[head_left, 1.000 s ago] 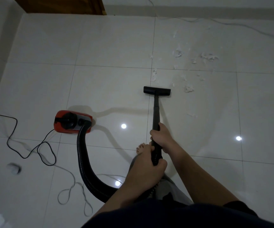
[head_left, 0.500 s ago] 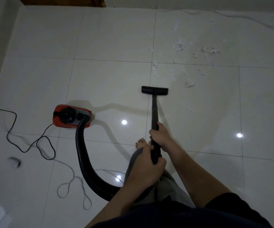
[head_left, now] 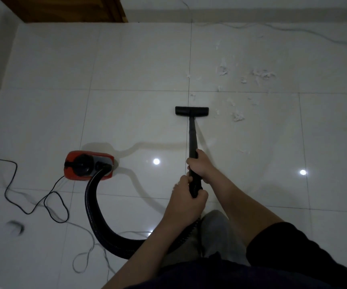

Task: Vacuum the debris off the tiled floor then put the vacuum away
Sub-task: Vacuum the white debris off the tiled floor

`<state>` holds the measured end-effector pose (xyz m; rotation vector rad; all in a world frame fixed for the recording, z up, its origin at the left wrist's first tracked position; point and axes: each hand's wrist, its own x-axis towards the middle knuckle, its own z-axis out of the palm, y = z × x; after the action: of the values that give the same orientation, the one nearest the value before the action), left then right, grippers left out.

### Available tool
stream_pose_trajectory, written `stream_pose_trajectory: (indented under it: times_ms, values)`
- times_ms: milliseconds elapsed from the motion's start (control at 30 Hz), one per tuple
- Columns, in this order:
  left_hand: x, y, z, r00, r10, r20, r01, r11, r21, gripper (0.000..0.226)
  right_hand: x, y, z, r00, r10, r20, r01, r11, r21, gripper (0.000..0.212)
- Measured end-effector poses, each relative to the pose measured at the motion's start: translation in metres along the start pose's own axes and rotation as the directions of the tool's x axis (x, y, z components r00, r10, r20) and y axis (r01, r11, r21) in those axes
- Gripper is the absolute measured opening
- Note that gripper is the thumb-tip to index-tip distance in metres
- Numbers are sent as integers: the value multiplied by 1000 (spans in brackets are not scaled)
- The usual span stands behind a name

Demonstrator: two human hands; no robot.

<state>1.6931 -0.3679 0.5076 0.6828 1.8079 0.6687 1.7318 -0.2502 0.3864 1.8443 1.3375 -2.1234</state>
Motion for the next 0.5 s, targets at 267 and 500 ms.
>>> stream_pose_trajectory:
  times_ms: [267, 500]
  values:
    - [45, 27, -22, 994, -109, 29, 109, 994, -13, 20, 33, -43, -3, 1000, -2, -6, 2, 1000, -1, 20]
    - [88, 59, -40, 991, -135, 22, 136, 991, -12, 16, 70, -86, -11, 1000, 22, 5, -22, 999, 42, 31]
